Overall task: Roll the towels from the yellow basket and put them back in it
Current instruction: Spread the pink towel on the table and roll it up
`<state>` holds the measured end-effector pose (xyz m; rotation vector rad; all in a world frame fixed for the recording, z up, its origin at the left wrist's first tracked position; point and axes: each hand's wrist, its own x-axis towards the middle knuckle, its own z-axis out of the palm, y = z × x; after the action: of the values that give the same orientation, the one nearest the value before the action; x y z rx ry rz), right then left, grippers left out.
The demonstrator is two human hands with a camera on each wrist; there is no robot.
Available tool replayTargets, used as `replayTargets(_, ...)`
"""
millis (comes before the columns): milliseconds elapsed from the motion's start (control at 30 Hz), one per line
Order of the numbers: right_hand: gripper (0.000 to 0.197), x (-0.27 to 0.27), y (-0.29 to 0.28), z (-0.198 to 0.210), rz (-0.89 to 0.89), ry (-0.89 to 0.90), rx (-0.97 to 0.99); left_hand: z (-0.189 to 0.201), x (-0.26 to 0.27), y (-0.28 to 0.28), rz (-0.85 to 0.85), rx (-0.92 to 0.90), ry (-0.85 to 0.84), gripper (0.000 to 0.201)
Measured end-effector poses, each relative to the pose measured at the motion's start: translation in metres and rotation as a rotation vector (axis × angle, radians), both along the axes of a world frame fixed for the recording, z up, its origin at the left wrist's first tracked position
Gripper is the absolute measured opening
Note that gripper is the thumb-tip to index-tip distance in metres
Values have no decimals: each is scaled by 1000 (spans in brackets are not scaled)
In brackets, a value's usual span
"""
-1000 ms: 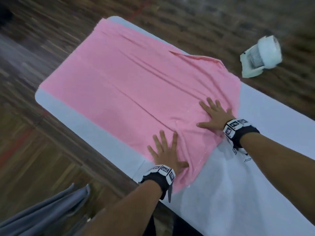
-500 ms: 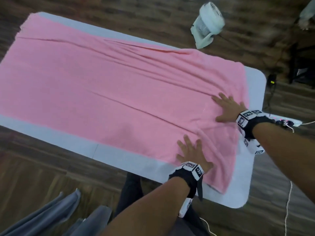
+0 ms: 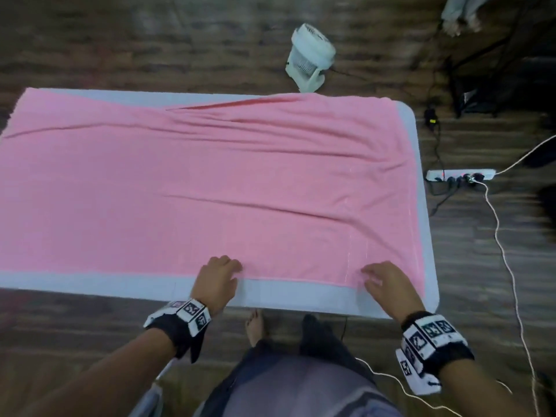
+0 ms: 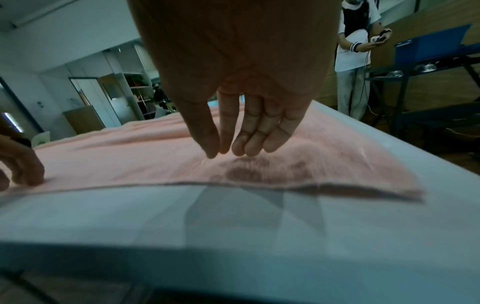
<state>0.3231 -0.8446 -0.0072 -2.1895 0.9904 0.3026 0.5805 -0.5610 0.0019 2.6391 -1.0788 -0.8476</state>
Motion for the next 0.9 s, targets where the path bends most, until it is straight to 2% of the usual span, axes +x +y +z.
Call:
replayTargets(133, 32, -11, 27, -13, 15, 16, -35, -11, 25, 35, -98, -81, -48, 34)
replayTargets(300, 24, 2, 38, -4, -92, 44, -107, -19, 33, 28, -183, -126, -113, 26)
replayTargets(400, 21, 0, 43, 4, -104, 110, -108, -15, 32, 29, -196, -115, -110, 19)
replayTargets(567, 15, -30, 74, 17, -133, 102, -142, -6, 17, 54, -285, -118, -87, 19)
replayTargets(700, 15, -55, 98, 14, -147, 174, -119, 0, 2, 72, -370, -125, -2, 13)
replayTargets(800, 22, -48, 114, 6, -88, 220, -116, 2, 4, 83, -316, -217, 28, 24)
replayTargets(900, 22, -4, 143, 4, 41, 148, -106, 5, 28, 112, -171, -238, -22, 31)
